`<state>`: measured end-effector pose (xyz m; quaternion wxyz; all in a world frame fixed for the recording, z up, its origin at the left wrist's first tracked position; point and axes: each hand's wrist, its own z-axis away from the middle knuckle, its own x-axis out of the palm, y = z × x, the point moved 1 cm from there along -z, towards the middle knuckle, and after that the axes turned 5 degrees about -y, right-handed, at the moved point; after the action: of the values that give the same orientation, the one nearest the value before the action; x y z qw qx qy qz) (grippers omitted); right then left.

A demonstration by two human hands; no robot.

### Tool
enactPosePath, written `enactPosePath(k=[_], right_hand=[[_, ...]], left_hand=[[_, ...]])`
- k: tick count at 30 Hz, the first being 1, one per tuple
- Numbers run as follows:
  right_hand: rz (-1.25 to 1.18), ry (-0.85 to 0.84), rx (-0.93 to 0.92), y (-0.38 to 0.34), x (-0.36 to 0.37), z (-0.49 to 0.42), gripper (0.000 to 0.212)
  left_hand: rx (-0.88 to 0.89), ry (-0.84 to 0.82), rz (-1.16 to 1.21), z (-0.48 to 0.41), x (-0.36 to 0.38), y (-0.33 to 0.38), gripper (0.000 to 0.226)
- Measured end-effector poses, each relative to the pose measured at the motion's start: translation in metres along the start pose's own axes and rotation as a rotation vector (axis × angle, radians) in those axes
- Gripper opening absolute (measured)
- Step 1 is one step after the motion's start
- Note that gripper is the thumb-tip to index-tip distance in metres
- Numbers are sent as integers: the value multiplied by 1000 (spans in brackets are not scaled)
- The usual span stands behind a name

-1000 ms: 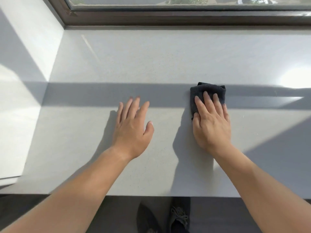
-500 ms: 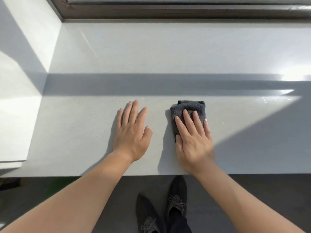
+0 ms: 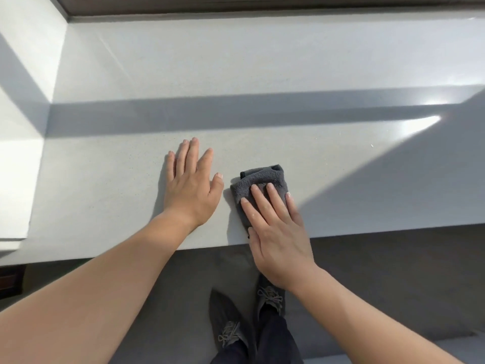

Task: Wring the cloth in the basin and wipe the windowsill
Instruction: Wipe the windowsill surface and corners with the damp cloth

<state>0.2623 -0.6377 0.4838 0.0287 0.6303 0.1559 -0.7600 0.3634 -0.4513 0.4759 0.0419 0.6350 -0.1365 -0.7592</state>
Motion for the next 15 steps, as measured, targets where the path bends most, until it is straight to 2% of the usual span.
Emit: enactPosePath(k=[2, 4, 7, 9, 10, 11, 13, 15], right_hand=[[15, -41, -156, 21, -5, 7, 55], [36, -43, -153, 54, -14, 11, 54], [-14, -8, 177, 105, -31, 12, 57], [-60, 31, 405, 104, -32, 5, 59], [-57, 46, 431, 93, -30, 0, 60], [-44, 49, 386, 80, -26, -2, 60], [-3, 25, 153, 63, -18, 4, 57], [26, -24, -76, 76, -20, 11, 55]], left_hand=[[-13, 6, -33, -1, -4, 5, 66], [-8, 44, -5, -1, -7, 11, 61], [33, 29, 59, 0, -5, 25, 64], [69, 11, 85, 0, -1, 37, 66], [77, 7, 93, -2, 1, 43, 67], [78, 2, 102, -4, 2, 48, 67], [64, -2, 116, -9, 4, 57, 66], [52, -6, 114, -13, 5, 62, 65]])
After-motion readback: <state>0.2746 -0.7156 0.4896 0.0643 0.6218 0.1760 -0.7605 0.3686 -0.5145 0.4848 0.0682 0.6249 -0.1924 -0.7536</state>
